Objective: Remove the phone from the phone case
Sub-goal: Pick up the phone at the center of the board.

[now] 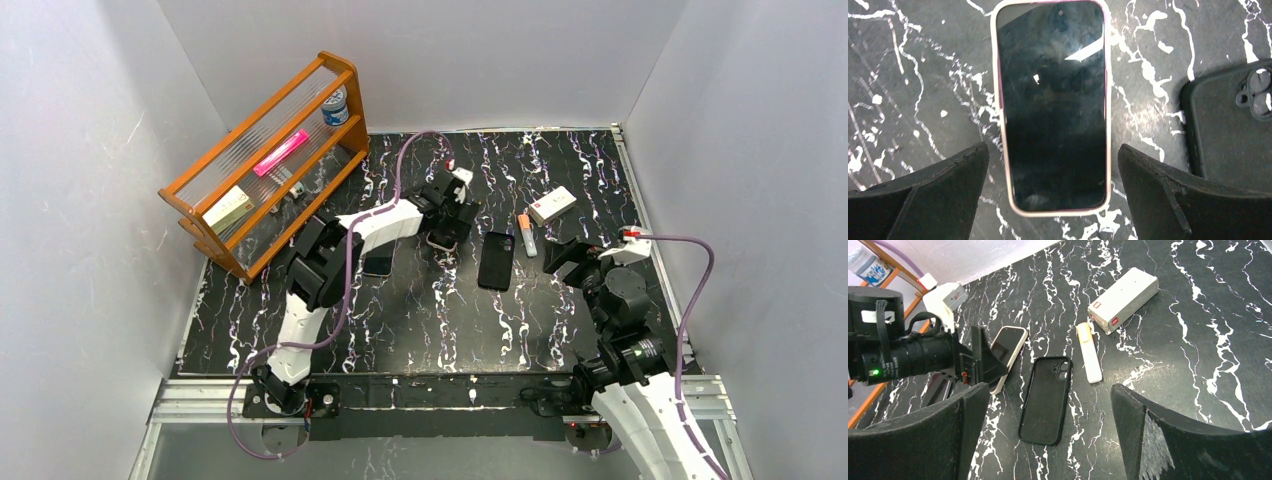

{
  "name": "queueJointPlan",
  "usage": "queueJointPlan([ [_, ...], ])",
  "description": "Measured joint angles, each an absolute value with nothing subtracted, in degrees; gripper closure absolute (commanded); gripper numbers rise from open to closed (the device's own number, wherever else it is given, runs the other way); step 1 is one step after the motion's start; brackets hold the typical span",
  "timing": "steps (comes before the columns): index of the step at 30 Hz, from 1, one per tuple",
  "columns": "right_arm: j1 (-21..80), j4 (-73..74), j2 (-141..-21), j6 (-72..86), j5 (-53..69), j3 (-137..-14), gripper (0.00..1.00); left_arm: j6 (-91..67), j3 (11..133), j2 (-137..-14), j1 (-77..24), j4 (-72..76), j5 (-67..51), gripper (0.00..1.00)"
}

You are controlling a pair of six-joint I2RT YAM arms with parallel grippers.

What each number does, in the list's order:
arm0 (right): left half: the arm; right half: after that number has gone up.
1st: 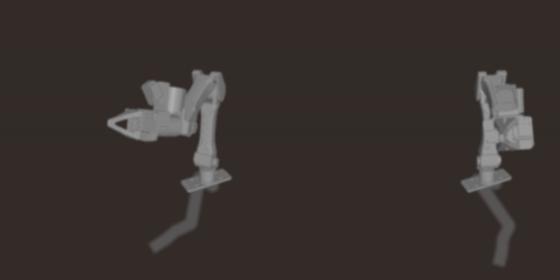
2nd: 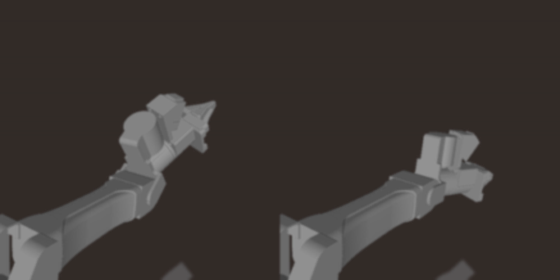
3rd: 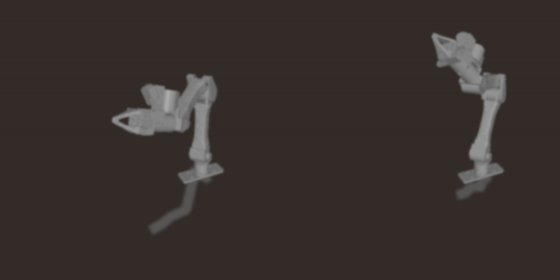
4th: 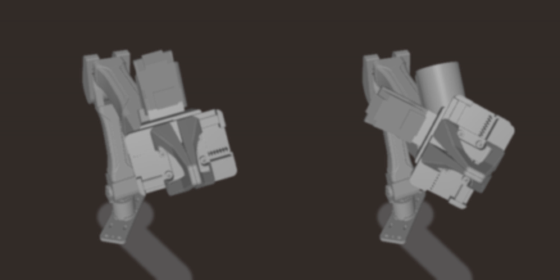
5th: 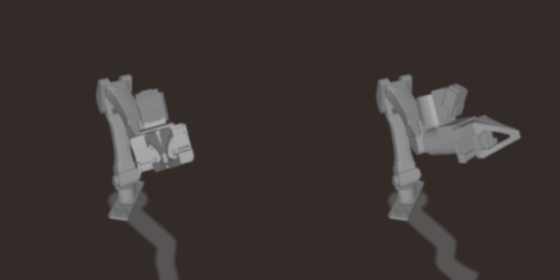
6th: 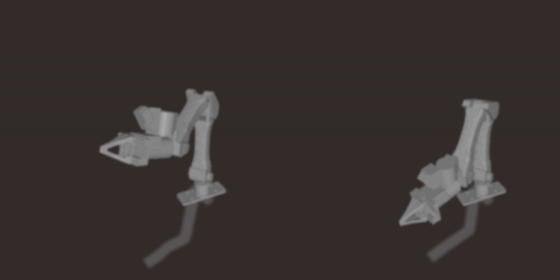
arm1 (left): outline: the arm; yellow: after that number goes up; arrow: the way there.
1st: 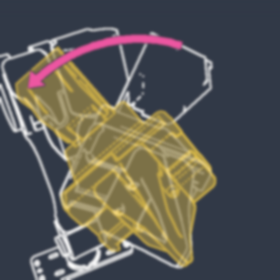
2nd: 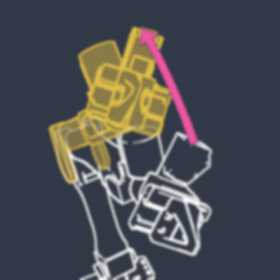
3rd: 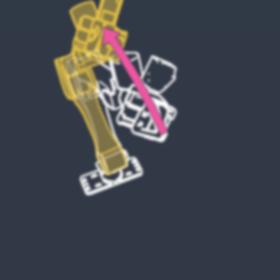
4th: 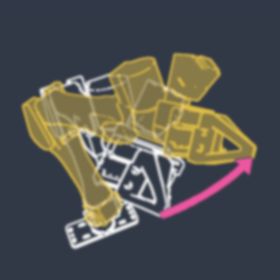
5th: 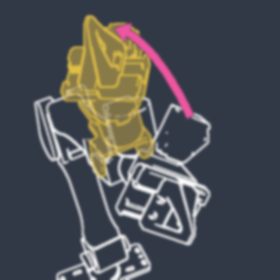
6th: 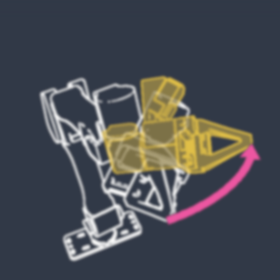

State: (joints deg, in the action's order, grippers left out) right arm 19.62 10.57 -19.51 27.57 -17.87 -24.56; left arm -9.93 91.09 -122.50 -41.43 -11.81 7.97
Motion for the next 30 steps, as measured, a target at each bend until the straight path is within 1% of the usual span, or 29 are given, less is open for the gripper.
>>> queueJointPlan([
  [7,19.62,10.52,-23.03,26.74,-15.70,-24.56,0.01,-8.08,96.20,-127.72,-41.91,-11.99,8.10,0.02],
  [9,19.62,10.52,-24.16,26.55,-14.74,-24.56,0.01,-7.68,97.78,-128.84,-41.91,-12.03,8.12,0.05],
  [11,19.62,10.50,-25.10,26.20,-13.47,-24.56,0.03,-7.44,98.65,-129.38,-41.91,-12.25,8.12,0.11],
  [13,19.62,10.48,-26.04,25.50,-11.94,-24.56,0.04,-7.35,99.20,-129.75,-41.91,-12.45,8.08,0.21],
  [19,19.62,10.24,-28.16,24.56,-7.05,-24.56,0.13,-7.49,99.35,-129.91,-41.89,-12.45,8.01,0.59],
  [21,19.62,9.85,-28.86,24.56,-5.04,-24.56,0.16,-7.79,98.76,-129.73,-41.91,-11.99,8.21,0.70],
  [24,19.62,8.86,-30.81,24.91,-1.26,-24.56,0.20,-8.78,96.18,-128.49,-41.91,-9.61,8.47,0.80],
  [27,19.62,7.66,-33.23,26.41,2.13,-24.51,0.23,-10.63,90.91,-125.49,-41.91,-6.46,8.49,0.93],
  [29,19.62,5.08,-35.20,28.34,4.89,-24.08,0.24,-12.47,86.11,-122.52,-41.91,-4.25,7.79,0.99],
  [30,19.62,3.60,-36.14,29.26,6.13,-23.59,0.25,-13.65,83.74,-120.95,-41.85,-3.25,7.38,1.00],
])
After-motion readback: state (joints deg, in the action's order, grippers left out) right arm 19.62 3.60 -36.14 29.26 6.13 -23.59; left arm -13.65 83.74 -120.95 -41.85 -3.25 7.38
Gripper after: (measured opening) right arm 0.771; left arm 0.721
